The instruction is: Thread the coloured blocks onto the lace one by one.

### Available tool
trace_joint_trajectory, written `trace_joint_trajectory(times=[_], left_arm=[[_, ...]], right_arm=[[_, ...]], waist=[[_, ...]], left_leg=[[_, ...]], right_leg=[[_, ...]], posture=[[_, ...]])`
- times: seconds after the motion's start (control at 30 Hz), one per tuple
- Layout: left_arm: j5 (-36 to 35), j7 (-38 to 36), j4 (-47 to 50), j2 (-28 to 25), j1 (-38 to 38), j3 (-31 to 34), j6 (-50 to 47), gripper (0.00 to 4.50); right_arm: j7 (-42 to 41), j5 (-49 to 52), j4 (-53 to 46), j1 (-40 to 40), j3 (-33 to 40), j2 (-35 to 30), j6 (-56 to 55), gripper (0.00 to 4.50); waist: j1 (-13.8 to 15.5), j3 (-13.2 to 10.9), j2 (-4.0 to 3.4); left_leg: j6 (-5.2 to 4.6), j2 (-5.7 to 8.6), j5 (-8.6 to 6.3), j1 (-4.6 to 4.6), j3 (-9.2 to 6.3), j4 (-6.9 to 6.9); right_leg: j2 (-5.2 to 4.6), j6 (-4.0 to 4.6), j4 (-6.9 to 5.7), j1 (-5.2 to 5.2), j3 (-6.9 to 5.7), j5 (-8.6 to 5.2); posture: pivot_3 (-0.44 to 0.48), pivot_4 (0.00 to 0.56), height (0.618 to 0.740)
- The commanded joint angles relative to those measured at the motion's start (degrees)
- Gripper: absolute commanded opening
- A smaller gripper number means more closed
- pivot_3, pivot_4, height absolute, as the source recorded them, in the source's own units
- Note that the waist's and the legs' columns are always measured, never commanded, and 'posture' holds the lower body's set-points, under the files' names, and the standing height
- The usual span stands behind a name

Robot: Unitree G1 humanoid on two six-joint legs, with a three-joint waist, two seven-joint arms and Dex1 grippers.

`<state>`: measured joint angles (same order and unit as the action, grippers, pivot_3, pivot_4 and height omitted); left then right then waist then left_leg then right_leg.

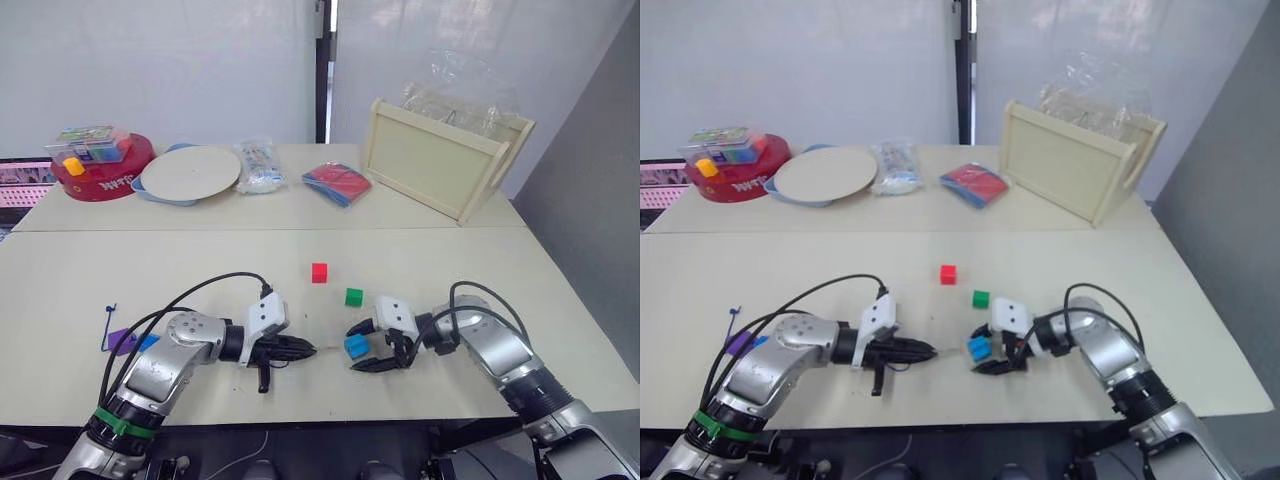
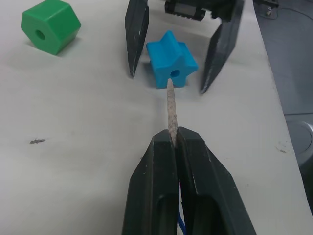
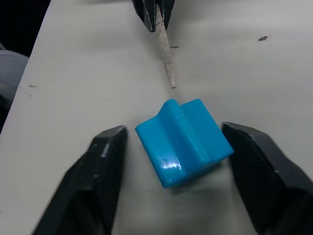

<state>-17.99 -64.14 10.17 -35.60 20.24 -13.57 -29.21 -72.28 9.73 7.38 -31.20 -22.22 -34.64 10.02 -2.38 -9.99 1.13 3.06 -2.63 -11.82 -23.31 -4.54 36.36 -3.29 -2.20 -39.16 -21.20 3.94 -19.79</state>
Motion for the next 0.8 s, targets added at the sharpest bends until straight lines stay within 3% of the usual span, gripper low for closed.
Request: trace_joint_trajectory(times=[0.03,0.07,0.8], left_arm=[[0.49,1.16,1.97,0.15,0.26,-0.93,-0.79,0.00],[0.47,1.36,1.99,0.14,0.35,-1.08,-0.96,0.00],[1.62,2.49,-0.02,2.71,3.52,-3.15,-1.64,0.00]], right_arm=[[0.00,-0.45,-0.96,-0.12,1.25,0.19,-1.15,1.59],[0.02,-0.54,-1.05,-0.04,1.35,0.24,-1.11,1.36],[0.12,-2.37,-3.29,0.75,1.20,0.19,-0.65,1.35]], waist=[[0.05,0.00,0.00],[0.06,0.00,0.00],[0.13,0.00,0.00]], left_leg=[[0.00,0.01,0.00,-0.01,0.00,0.00],[0.00,0.01,0.00,-0.01,0.00,0.01],[0.00,0.01,0.00,0.00,0.00,0.03]], right_leg=[[-0.01,0.00,0.00,0.00,0.00,0.00],[-0.01,0.00,0.00,0.00,0.00,0.00],[-0.01,0.00,-0.01,0.01,0.00,0.00]], posture=[[0.000,0.150,0.740],[0.000,0.150,0.740],[0.000,0.150,0.740]])
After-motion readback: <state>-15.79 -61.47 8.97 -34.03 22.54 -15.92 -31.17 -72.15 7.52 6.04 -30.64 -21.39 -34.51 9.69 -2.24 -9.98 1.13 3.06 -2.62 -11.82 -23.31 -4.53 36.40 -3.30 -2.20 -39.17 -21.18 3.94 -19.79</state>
